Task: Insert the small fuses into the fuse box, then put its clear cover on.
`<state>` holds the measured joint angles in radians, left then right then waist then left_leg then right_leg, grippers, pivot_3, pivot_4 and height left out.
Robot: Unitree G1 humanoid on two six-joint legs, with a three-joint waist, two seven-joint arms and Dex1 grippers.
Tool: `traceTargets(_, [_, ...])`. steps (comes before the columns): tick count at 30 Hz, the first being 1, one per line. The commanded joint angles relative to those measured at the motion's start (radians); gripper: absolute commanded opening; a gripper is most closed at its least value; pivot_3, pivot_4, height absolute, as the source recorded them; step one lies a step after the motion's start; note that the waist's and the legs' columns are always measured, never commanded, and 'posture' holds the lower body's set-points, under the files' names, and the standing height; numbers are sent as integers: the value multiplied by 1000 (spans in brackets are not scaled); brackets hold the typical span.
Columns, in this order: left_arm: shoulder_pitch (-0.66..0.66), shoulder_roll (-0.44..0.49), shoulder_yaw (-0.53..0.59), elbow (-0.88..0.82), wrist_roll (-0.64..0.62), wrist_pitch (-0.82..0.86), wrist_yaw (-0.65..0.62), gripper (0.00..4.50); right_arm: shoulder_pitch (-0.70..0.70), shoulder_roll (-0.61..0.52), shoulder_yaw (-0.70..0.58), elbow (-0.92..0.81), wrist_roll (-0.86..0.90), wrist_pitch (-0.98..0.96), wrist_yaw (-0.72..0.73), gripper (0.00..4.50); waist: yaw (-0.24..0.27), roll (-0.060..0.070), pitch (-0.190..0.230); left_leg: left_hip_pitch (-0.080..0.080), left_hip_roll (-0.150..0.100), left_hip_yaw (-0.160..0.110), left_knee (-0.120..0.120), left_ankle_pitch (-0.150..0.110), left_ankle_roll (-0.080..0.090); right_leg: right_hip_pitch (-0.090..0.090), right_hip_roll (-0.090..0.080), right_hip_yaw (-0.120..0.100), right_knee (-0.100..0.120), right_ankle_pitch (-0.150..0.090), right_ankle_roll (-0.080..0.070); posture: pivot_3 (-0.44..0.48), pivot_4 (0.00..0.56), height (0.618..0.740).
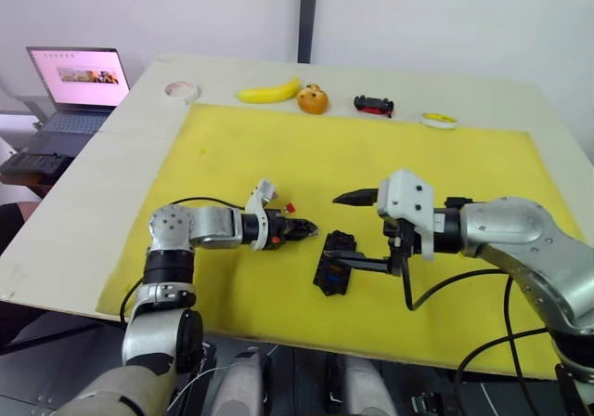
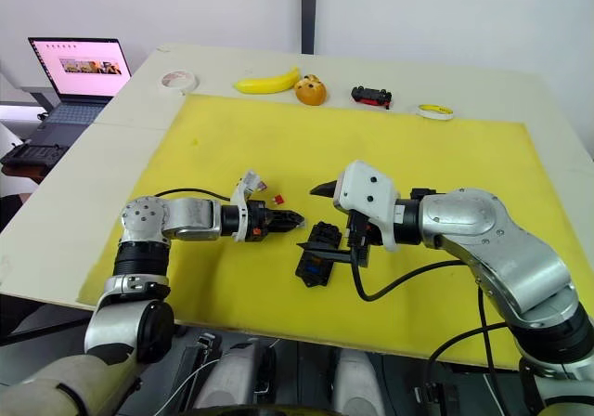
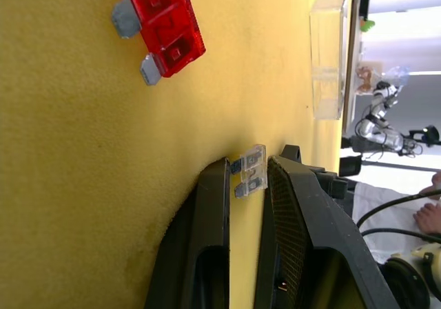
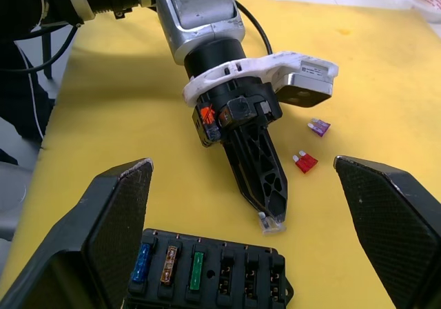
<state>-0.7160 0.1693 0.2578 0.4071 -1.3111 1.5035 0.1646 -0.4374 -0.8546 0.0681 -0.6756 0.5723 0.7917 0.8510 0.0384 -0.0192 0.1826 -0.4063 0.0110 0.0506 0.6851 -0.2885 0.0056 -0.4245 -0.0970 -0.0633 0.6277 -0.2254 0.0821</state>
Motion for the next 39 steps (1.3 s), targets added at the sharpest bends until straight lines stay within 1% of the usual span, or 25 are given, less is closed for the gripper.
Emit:
traceTargets(1, [40, -18, -14, 16, 76, 17, -7, 959, 0, -16, -19, -37, 2, -10, 1, 4500, 0, 0, 0, 0, 0, 0, 0, 0, 0, 0, 0, 0, 0, 0, 0, 0, 150, 737])
traceTargets(15, [65, -40, -5, -32, 205, 42, -96, 959, 4, -21, -23, -45, 8, -1, -8, 4500, 0, 0, -1, 0, 0, 0, 0, 0, 1, 0, 0, 0, 0, 0, 0, 0, 150, 737])
traceTargets(16, [66, -41, -5, -33, 213, 42, -102, 393, 4, -21, -24, -45, 9, -1, -8, 4500, 0, 0, -1, 0, 0, 0, 0, -1, 1, 0, 0, 0, 0, 0, 0, 0, 150, 737])
traceTargets(17, [67, -41, -4, -33, 222, 42, -108, 97, 4, -21, -24, -45, 9, 0, -8, 4500, 0, 0, -1, 0, 0, 0, 0, -1, 1, 0, 0, 0, 0, 0, 0, 0, 150, 737])
traceTargets(18, [67, -42, -2, -33, 230, 43, -112, 34, 4, -21, -24, -46, 9, 0, -8, 4500, 0, 0, -2, 0, 0, 0, 0, -1, 1, 0, 0, 0, 0, 0, 0, 0, 150, 737])
traceTargets(30, [69, -38, 1, -52, 306, 53, -182, 34, 9, -23, -27, -50, 9, 2, -13, 4500, -1, 0, -8, 1, 1, 0, 0, -1, 1, 0, 0, 0, 0, 0, 0, 0, 150, 737])
traceTargets(34, [76, -33, 13, -70, 320, 25, -208, 34, 12, -24, -28, -52, 9, 2, -13, 4500, -1, 0, -9, 1, 1, 0, 0, -1, 2, 0, 0, 0, 0, 0, 0, 0, 150, 737])
traceTargets(37, [89, -22, 37, -100, 303, -27, -274, 34, 12, -22, -25, -50, 7, 1, -14, 4500, -3, 0, -9, 1, 2, 0, 0, -1, 2, 0, 0, 0, 0, 0, 0, 0, 150, 737])
traceTargets(39, [102, -19, 76, -115, 269, -46, -324, 34, 14, -21, -23, -52, 5, 0, -15, 4500, -5, 1, -9, 1, 2, 0, 0, -1, 1, 0, 0, 0, 0, 0, 0, 0, 150, 737])
